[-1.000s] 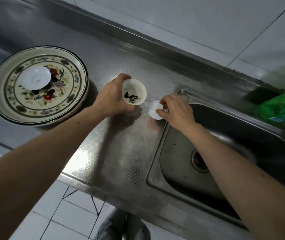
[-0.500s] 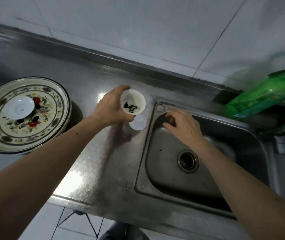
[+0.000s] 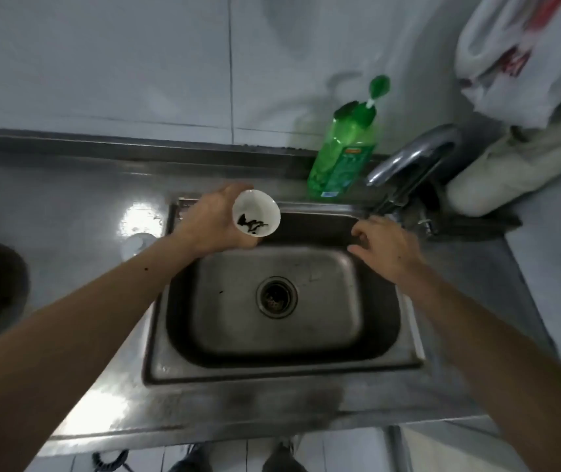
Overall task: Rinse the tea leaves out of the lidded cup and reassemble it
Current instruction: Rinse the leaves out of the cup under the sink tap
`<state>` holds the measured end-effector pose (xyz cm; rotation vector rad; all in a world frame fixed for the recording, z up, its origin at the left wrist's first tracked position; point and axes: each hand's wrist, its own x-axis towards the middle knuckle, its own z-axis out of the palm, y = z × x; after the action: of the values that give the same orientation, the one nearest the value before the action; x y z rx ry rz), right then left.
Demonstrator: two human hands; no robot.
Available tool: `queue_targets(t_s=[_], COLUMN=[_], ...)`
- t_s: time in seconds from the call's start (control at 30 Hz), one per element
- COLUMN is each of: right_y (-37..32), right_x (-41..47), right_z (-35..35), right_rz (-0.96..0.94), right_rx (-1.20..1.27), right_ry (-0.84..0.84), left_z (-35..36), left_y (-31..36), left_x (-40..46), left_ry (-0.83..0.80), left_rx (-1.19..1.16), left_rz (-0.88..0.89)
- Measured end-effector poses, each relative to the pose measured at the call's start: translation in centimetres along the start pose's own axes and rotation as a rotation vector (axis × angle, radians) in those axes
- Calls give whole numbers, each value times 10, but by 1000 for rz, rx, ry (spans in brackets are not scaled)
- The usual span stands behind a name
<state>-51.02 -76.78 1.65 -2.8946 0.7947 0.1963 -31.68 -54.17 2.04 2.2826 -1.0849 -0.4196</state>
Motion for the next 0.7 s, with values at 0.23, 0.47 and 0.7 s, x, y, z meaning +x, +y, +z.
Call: queue_targets(t_s=[0.23,0.47,0.7], right_y=[85,94,99], right_x=[-2,13,20], right_z=[-20,-24,-24], right_rz=[-122,-222,-98], right_rx=[-98,-233,-323], right_ry=[41,96,-57], left_z=[54,65,68], left_y=[73,95,101], left_x=[17,28,30], left_ry=[15,14,24], left_rx=[-20,27,-1], left_rz=[2,-35,-34])
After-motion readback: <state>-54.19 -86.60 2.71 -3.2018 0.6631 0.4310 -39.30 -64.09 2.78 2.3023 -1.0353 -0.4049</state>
